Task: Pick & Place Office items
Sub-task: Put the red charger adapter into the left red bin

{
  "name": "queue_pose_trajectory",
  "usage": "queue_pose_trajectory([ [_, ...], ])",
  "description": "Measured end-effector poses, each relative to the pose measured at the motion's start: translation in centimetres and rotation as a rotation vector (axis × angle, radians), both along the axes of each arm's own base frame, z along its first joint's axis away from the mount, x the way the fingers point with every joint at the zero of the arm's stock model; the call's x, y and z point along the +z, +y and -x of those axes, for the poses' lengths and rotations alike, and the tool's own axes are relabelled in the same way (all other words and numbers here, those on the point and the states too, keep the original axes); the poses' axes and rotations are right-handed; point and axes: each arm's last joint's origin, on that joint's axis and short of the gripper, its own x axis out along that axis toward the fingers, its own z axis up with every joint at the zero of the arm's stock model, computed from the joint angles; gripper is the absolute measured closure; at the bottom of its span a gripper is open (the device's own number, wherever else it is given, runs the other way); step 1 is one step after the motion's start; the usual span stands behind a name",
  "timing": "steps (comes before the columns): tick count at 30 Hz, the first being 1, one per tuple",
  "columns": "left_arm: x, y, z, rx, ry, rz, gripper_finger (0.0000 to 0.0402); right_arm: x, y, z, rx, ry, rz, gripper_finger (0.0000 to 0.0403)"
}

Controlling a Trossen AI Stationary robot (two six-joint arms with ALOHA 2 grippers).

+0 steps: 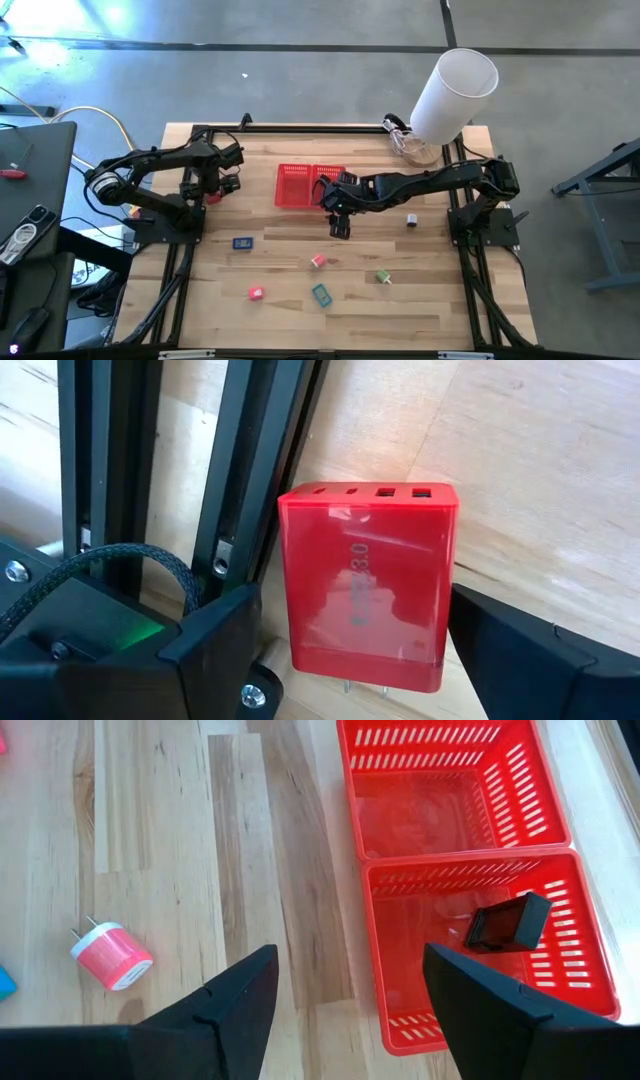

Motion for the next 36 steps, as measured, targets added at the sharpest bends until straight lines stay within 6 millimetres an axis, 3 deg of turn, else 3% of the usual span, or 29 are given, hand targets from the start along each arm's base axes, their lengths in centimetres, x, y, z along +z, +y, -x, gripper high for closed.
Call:
queue_pose_trajectory([
  [24,-0.05,0.22,-0.07,-0.224,0.008,-0.003,0.0091,-0.01,0.74,0.03,0.019,0.001,0.000,0.0165],
  [36,-0.13,0.37,-0.27,-0.160,-0.026,-0.020,0.0091,-0.02,0.74,0.04,0.020,0.001,0.000,0.0165],
])
